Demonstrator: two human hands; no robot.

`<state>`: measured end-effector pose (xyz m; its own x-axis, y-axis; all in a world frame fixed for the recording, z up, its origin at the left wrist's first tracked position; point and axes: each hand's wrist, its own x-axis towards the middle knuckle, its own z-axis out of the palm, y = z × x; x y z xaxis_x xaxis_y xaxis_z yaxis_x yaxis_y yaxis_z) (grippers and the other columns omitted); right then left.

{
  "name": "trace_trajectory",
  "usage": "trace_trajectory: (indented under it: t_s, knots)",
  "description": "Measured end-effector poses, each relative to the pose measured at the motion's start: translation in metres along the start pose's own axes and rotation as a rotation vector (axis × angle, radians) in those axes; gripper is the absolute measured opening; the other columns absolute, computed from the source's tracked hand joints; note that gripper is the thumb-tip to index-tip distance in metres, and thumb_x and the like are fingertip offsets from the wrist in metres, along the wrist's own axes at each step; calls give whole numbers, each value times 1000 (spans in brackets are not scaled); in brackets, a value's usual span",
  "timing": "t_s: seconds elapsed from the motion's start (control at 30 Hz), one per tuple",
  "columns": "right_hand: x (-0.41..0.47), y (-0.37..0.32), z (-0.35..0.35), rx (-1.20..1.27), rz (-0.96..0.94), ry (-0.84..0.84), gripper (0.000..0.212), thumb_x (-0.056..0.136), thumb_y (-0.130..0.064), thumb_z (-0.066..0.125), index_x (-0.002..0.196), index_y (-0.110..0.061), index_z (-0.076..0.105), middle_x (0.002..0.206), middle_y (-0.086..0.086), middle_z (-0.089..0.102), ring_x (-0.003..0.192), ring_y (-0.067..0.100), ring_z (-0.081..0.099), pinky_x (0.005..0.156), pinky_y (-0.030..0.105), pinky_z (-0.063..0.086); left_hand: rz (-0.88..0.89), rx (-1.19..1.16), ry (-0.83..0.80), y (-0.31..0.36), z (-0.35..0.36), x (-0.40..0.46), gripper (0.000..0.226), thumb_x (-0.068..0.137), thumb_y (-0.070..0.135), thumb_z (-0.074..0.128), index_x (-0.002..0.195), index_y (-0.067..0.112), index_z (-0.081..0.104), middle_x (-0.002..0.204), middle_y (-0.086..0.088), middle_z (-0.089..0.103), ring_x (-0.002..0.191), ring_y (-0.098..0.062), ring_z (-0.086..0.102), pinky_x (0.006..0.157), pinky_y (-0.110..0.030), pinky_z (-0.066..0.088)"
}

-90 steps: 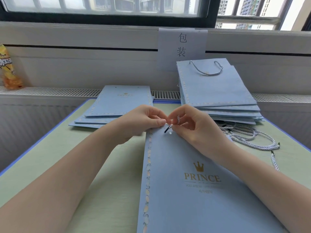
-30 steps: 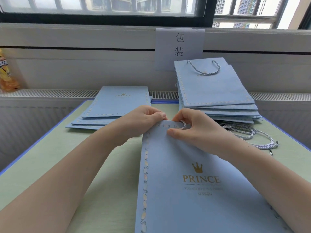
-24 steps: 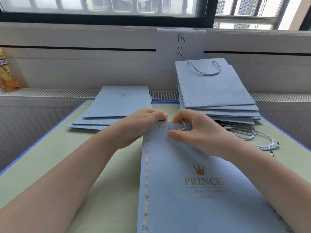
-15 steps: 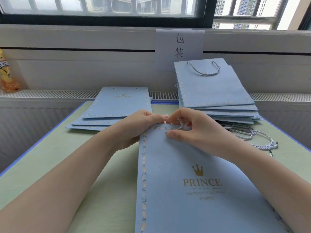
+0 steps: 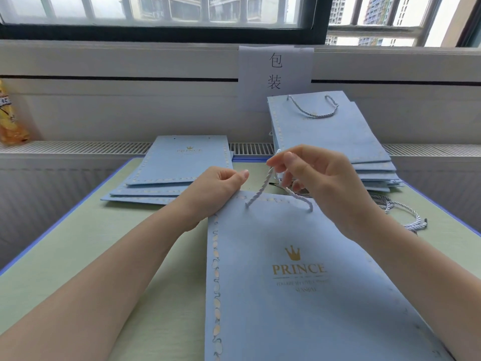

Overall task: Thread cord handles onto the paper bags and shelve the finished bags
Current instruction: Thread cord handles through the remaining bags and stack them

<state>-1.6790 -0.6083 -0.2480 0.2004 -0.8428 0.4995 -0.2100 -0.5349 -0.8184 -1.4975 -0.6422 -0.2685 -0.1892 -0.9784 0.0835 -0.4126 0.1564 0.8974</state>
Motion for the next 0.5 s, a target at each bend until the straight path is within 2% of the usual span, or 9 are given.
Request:
trace_trajectory:
  t_s: [0.03, 0.1, 0.17, 0.23, 0.3, 0.33, 0.4, 0.47, 0.5]
  knots:
    - [1, -2, -2, 63, 12, 24, 27, 97, -15, 48, 84, -19, 71, 73, -10, 64, 67, 9, 55, 61, 17, 43, 40, 131, 38, -1, -2, 1, 46, 97, 35, 48, 64, 4, 51, 59, -8, 48, 52, -15, 43, 57, -27, 36]
    - [2, -4, -7, 136, 16, 75, 31, 98, -15, 45, 83, -18, 72, 71, -7, 64, 65, 9, 55, 59, 17, 44, 111, 430, 101, -2, -6, 2, 47, 98, 32, 46, 57, 14, 33, 54, 0, 31, 50, -14, 29, 54, -29, 24]
    - [4, -4, -11, 88, 5, 114, 32, 99, -15, 44, 82, -18, 72, 70, -7, 64, 64, 8, 55, 58, 17, 44, 105, 677, 149, -5, -9, 2, 47, 97, 34, 45, 57, 14, 31, 55, -1, 35, 57, -19, 34, 54, -29, 23]
    - [7, -1, -15, -69, 40, 128, 31, 99, -16, 45, 81, -18, 71, 72, -8, 63, 62, 6, 56, 60, 16, 44, 103, 829, 199, -6, -11, 2, 45, 97, 39, 43, 59, 16, 39, 62, 0, 48, 66, -21, 44, 54, -28, 27]
    - [10, 7, -20, -403, 126, 61, 27, 96, -19, 48, 85, -13, 71, 77, -2, 65, 67, 9, 59, 64, 23, 47, 135, 766, 201, -4, -8, 3, 45, 97, 44, 40, 64, 15, 51, 67, 4, 55, 68, -19, 49, 58, -28, 33]
    - [11, 13, -24, -613, 181, -17, 26, 95, -21, 49, 90, -6, 70, 82, 5, 67, 75, 15, 62, 69, 30, 48, 144, 666, 165, -2, -5, 3, 47, 96, 46, 41, 68, 13, 57, 65, 6, 56, 65, -16, 50, 59, -28, 35]
    - [10, 22, -27, -911, 290, -232, 32, 92, -27, 54, 101, 2, 63, 98, 16, 66, 90, 29, 60, 75, 35, 48, 139, 563, 39, -2, 3, 1, 45, 92, 49, 49, 76, 9, 62, 61, 7, 53, 58, -11, 46, 59, -28, 34]
    - [5, 25, -28, -996, 382, -393, 34, 89, -34, 59, 112, -9, 59, 103, 4, 58, 94, 22, 55, 75, 29, 44, 134, 604, -59, -8, 11, 0, 31, 86, 46, 62, 86, 16, 62, 67, 13, 54, 62, -6, 48, 63, -26, 38]
    - [5, 26, -29, -988, 406, -419, 35, 87, -36, 61, 116, -16, 57, 102, -3, 53, 94, 16, 51, 77, 26, 41, 161, 589, -73, -11, 15, 0, 23, 84, 40, 66, 92, 18, 63, 71, 15, 55, 67, -5, 50, 67, -26, 40]
